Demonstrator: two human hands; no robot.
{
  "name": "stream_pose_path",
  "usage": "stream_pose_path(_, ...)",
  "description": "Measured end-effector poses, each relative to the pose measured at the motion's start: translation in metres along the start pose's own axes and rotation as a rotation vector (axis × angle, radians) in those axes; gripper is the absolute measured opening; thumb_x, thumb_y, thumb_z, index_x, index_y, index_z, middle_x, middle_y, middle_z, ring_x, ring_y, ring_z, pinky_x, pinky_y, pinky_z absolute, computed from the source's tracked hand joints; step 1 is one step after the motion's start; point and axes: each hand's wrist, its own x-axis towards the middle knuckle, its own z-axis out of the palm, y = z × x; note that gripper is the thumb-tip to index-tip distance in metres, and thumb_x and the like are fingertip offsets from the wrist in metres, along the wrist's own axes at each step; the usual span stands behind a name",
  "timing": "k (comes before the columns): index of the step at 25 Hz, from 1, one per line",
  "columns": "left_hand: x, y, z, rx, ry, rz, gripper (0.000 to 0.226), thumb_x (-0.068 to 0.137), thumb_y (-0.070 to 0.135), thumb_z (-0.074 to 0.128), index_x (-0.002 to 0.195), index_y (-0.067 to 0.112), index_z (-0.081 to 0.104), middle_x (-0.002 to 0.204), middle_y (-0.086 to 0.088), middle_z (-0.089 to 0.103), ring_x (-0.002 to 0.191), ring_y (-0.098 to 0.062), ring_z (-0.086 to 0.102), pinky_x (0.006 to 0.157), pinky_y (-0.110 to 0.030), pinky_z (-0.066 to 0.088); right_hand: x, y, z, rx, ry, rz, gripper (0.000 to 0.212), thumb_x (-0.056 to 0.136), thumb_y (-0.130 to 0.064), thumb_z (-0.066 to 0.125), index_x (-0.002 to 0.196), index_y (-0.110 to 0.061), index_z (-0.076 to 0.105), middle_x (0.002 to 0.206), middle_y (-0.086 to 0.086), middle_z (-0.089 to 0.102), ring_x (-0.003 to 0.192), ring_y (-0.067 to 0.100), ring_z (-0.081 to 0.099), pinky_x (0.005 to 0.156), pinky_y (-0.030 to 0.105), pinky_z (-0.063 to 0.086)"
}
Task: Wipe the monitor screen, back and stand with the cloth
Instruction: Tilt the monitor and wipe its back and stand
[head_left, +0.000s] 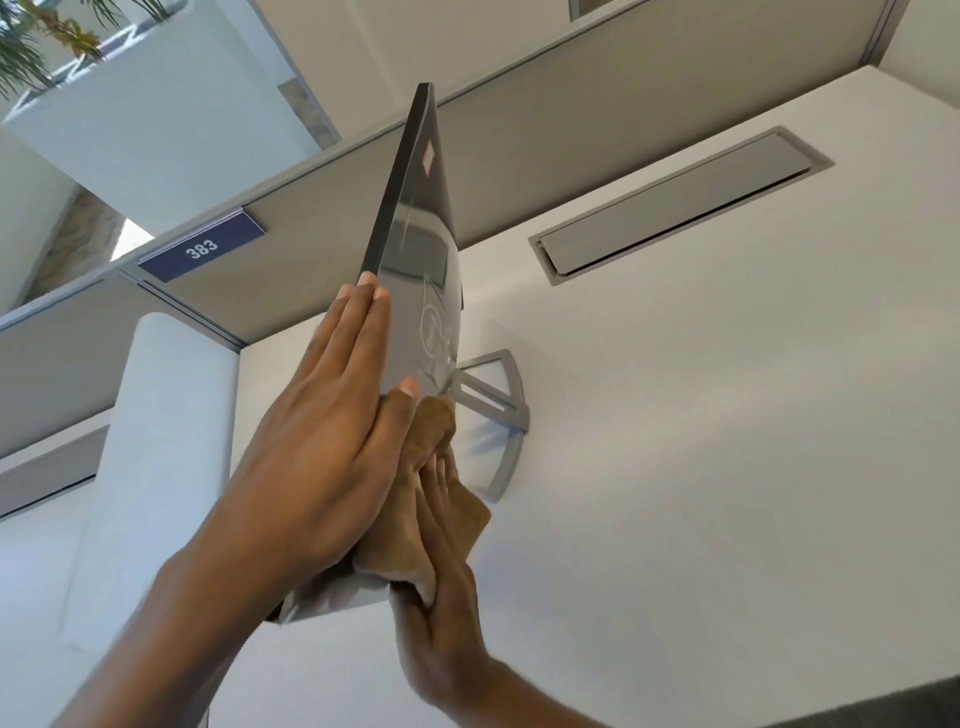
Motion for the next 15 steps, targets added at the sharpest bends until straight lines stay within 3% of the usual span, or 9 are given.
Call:
stream_pose_path(4,0.002,0.0,0.001,0.063,-0.009,0.026,0.074,0.103,0.058,0.015,0.167,0.028,-0.009,0.171,0.02,-0.019,0.152,0.01,-0.022,0.12,-0.011,-0.013,0.046,0.017,-0.003,0.038,0.106,0.024,0.067,0.097,0.007,0.037,0.163,-0.004,0.025,0.17,0.015,0.028,0.158,0.038,0.023,0.126,0.064,0.021)
stream_pose_path(5,0.002,-0.001,0.002,0.085,-0.012,0.031,0.073,0.106,0.055,0.016,0.167,0.024,-0.008,0.172,0.015,-0.018,0.154,0.006,-0.022,0.124,-0.018,-0.011,0.056,0.025,-0.004,0.077,0.149,0.1,0.064,0.1,0.004,0.035,0.162,-0.009,0.03,0.163,0.017,0.041,0.152,0.038,0.037,0.123,0.064,0.03)
stream_pose_path(7,0.002,-0.002,0.002,0.129,-0.022,0.029,0.07,0.11,0.047,0.023,0.167,0.02,-0.007,0.174,0.007,-0.017,0.157,-0.002,-0.02,0.13,-0.03,-0.007,0.06,0.039,-0.008,0.168,0.23,0.336,0.054,0.106,0.001,0.034,0.154,-0.023,0.045,0.144,0.011,0.062,0.133,0.022,0.06,0.116,0.053,0.045)
stream_pose_path(10,0.003,0.0,0.004,0.258,-0.034,0.013,0.07,0.11,0.04,0.027,0.166,0.017,-0.007,0.174,0.0,-0.018,0.159,-0.012,-0.021,0.131,-0.042,-0.008,0.033,0.05,-0.001,0.185,0.228,0.531,0.051,0.106,0.004,0.034,0.146,-0.021,0.055,0.138,0.002,0.066,0.123,0.004,0.063,0.113,0.038,0.049)
stream_pose_path(12,0.004,0.003,0.004,0.354,-0.037,0.012,0.07,0.109,0.04,0.025,0.166,0.015,-0.007,0.173,-0.004,-0.02,0.158,-0.017,-0.023,0.13,-0.047,-0.01,0.009,0.045,0.009,0.183,0.24,0.528,0.055,0.103,0.007,0.034,0.147,-0.019,0.055,0.139,0.001,0.066,0.126,0.009,0.062,0.114,0.042,0.048)
stream_pose_path(15,0.005,0.004,0.003,0.437,-0.063,0.015,0.071,0.109,0.042,0.024,0.166,0.012,-0.007,0.172,-0.009,-0.023,0.158,-0.022,-0.026,0.13,-0.049,-0.01,-0.02,0.032,0.023,0.11,0.215,0.318,0.059,0.097,0.003,0.034,0.152,-0.01,0.048,0.148,0.012,0.058,0.139,0.031,0.053,0.115,0.058,0.043)
